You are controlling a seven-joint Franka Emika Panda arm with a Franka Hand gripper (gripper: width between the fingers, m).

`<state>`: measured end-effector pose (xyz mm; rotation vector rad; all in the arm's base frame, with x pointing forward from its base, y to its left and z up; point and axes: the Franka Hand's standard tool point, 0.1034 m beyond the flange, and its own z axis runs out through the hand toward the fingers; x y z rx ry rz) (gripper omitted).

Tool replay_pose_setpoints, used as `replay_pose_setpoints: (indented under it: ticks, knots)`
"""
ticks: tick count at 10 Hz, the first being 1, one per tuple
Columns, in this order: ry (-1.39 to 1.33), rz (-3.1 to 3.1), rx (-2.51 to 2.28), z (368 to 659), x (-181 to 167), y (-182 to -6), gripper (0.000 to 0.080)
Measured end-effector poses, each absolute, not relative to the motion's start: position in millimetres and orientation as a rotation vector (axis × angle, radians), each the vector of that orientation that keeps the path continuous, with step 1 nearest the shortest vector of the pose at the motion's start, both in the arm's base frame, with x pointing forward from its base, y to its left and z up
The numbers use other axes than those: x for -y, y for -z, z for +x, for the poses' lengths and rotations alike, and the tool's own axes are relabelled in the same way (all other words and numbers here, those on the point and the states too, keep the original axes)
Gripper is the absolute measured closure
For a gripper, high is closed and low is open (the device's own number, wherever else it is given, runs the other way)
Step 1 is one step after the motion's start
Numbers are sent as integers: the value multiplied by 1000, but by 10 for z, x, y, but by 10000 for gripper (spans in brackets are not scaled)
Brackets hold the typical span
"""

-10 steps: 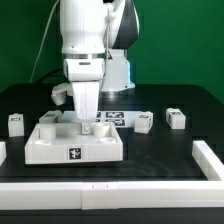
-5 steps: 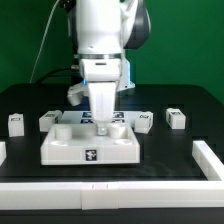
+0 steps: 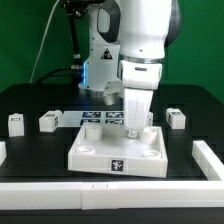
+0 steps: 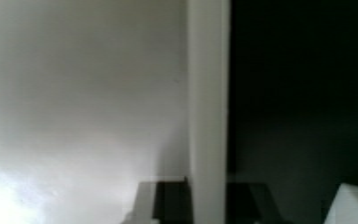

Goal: Assemble one leg

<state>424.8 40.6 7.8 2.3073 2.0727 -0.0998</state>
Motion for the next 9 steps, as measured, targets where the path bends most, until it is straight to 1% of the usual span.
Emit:
replay_pose_setpoints:
  ticks: [3, 4, 9]
  knots:
    - [105, 2275, -2111, 4253, -391, -70, 738]
    - [115, 2176, -2219, 4313, -326, -70, 738]
    - [111, 2141, -2238, 4739, -450, -72, 738]
